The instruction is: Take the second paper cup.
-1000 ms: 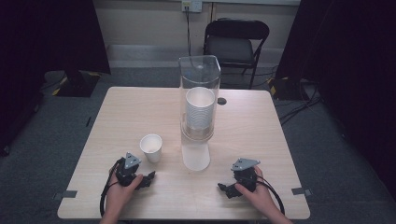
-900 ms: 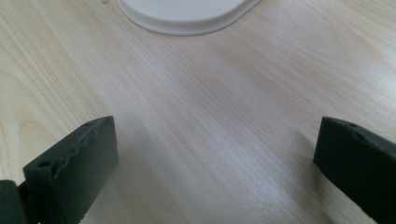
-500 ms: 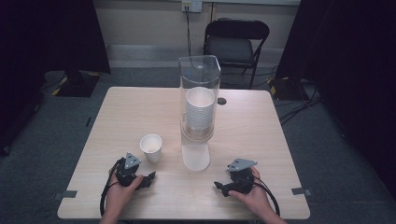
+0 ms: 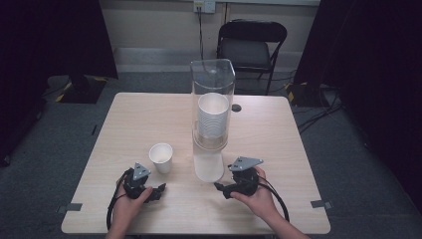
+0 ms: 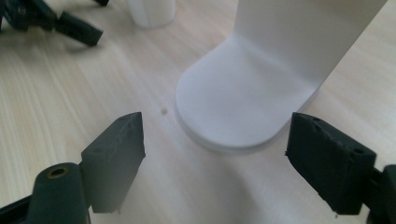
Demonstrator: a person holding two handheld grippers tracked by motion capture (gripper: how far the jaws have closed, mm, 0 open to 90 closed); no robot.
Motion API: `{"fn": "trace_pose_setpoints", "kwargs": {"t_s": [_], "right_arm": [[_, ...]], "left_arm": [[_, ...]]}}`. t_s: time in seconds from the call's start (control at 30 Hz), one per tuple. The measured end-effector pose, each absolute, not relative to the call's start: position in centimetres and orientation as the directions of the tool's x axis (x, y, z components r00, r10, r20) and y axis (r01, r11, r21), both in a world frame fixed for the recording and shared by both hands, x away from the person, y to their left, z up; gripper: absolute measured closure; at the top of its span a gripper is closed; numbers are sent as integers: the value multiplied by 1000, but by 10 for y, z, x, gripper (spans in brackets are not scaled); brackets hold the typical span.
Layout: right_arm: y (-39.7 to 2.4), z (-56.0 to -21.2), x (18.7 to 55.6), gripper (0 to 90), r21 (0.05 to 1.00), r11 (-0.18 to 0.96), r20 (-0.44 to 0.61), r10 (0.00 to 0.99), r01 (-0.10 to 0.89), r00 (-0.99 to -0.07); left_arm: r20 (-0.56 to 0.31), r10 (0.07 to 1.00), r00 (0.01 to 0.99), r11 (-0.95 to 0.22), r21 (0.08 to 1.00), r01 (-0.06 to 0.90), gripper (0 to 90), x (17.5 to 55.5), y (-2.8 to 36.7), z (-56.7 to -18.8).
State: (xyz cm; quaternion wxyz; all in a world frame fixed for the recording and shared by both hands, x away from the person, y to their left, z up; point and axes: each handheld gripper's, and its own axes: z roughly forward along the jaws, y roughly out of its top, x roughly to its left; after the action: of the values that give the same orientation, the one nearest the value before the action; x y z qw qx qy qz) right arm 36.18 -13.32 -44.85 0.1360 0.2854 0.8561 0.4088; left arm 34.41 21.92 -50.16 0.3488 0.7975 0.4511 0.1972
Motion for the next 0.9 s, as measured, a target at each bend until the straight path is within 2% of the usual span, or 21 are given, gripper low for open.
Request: {"fn": "trace_pose_setpoints", "kwargs": {"t_s": [0.53,0.67,0.73,0.9], "right_arm": [[-108,-415,401,192,854,374,30,658,361,-753],[-105,-411,405,227,880,328,37,673,343,-739],[-104,-410,408,282,892,296,56,678,341,-733],[-101,-412,410,333,900,283,61,670,331,-739]], "left_arm": [[2,852,523,-360,728,584,101,344,219,-501],[2,852,524,-360,727,584,100,344,219,-501],[3,851,525,-362,727,583,100,344,219,-501],[2,851,525,-362,727,583,99,344,219,-501]]}}
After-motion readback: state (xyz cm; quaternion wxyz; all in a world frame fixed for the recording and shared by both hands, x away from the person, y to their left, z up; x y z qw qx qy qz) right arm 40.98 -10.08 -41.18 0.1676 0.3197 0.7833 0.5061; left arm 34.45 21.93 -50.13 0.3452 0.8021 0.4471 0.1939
